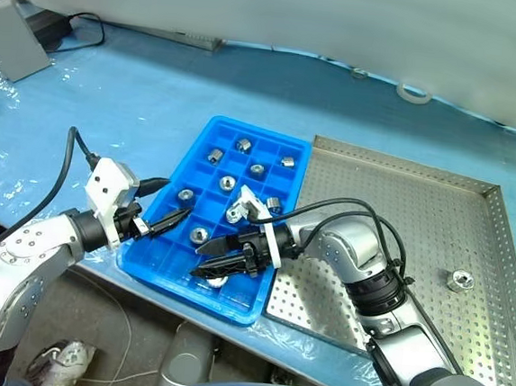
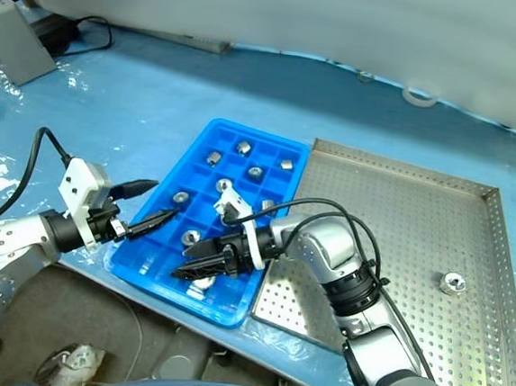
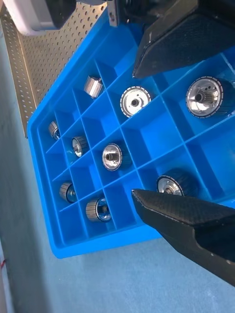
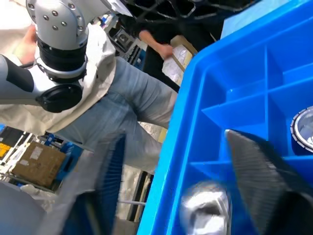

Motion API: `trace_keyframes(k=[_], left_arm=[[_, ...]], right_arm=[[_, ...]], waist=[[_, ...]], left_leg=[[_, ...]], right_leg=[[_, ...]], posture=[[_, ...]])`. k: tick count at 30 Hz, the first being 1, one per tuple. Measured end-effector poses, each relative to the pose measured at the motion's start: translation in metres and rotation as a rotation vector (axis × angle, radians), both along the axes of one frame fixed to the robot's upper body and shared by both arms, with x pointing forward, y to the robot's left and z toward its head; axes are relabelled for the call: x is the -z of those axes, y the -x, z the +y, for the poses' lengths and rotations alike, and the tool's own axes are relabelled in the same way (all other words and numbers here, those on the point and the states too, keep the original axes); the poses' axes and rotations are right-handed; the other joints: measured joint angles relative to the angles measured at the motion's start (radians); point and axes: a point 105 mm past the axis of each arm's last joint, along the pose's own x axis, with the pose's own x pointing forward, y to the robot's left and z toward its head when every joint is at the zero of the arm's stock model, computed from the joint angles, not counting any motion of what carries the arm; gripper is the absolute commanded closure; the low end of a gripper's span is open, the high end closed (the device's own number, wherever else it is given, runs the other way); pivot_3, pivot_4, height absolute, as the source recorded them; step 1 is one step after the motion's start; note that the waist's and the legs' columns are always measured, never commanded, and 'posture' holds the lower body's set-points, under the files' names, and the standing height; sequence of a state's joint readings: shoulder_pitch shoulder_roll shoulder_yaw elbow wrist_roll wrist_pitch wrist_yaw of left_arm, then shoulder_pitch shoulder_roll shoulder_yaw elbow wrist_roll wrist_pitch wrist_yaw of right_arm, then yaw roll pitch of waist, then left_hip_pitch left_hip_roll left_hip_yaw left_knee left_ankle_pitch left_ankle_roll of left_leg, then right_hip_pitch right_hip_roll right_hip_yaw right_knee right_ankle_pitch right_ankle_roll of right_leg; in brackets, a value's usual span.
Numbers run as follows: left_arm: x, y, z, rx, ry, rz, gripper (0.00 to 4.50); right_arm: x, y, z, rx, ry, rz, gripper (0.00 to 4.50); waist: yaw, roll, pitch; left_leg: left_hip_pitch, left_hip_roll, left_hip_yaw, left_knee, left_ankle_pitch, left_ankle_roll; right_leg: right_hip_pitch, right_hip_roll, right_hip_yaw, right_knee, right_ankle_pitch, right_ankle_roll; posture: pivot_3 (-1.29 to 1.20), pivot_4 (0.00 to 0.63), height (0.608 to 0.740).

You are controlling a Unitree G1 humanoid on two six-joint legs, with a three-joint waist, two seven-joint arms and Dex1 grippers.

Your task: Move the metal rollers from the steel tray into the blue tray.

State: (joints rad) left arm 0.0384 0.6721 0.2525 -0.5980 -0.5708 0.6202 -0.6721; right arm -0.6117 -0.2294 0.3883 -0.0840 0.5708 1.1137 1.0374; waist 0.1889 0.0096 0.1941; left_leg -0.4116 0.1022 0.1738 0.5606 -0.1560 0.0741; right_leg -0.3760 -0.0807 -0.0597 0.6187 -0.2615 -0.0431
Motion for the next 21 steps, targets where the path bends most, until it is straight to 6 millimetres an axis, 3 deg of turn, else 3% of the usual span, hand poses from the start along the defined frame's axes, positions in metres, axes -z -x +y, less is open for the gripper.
trace_keyframes(k=[6, 10, 13, 15, 21], left_arm=[[-0.002, -0.006, -0.005, 0.030, 0.006, -0.006, 0.69], [-0.004, -0.019, -0.017, 0.093, 0.021, -0.011, 0.69], [-0.004, -0.031, -0.033, 0.168, 0.043, -0.015, 0.69], [-0.002, -0.038, -0.044, 0.221, 0.051, -0.007, 0.69], [-0.011, -0.071, -0.088, 0.434, 0.077, -0.038, 0.69]], right_arm=[[0.000, -0.014, -0.001, 0.052, 0.023, -0.078, 0.55], [-0.012, -0.042, -0.023, 0.199, -0.005, -0.207, 0.55], [-0.021, -0.075, -0.058, 0.424, 0.006, -0.342, 0.55], [-0.022, -0.084, -0.080, 0.530, 0.016, -0.367, 0.55], [-0.035, -0.084, -0.173, 0.905, 0.058, -0.477, 0.55]], waist=[[-0.001, 0.000, 0.000], [-0.006, 0.000, 0.000], [-0.023, -0.002, -0.001], [-0.043, -0.002, -0.001], [-0.119, -0.003, -0.002]], left_leg=[[0.000, 0.000, 0.000, 0.000, 0.001, -0.001], [0.000, 0.000, 0.000, 0.000, 0.002, -0.003], [0.001, 0.000, 0.002, 0.000, 0.003, -0.004], [0.000, 0.000, 0.002, 0.000, 0.002, -0.004], [0.000, 0.000, 0.004, 0.004, -0.001, 0.004]], right_leg=[[0.000, 0.000, 0.000, 0.001, 0.000, 0.001], [0.000, 0.000, 0.000, 0.001, 0.000, 0.000], [0.001, 0.000, 0.001, 0.002, 0.001, 0.000], [0.001, 0.000, 0.001, 0.002, 0.002, -0.001], [0.002, 0.000, 0.003, 0.000, 0.002, -0.001]], posture=[[0.22, 0.150, 0.740], [0.08, 0.150, 0.740], [-0.03, 0.150, 0.740], [-0.11, 0.150, 0.740], [-0.36, 0.150, 0.740]])
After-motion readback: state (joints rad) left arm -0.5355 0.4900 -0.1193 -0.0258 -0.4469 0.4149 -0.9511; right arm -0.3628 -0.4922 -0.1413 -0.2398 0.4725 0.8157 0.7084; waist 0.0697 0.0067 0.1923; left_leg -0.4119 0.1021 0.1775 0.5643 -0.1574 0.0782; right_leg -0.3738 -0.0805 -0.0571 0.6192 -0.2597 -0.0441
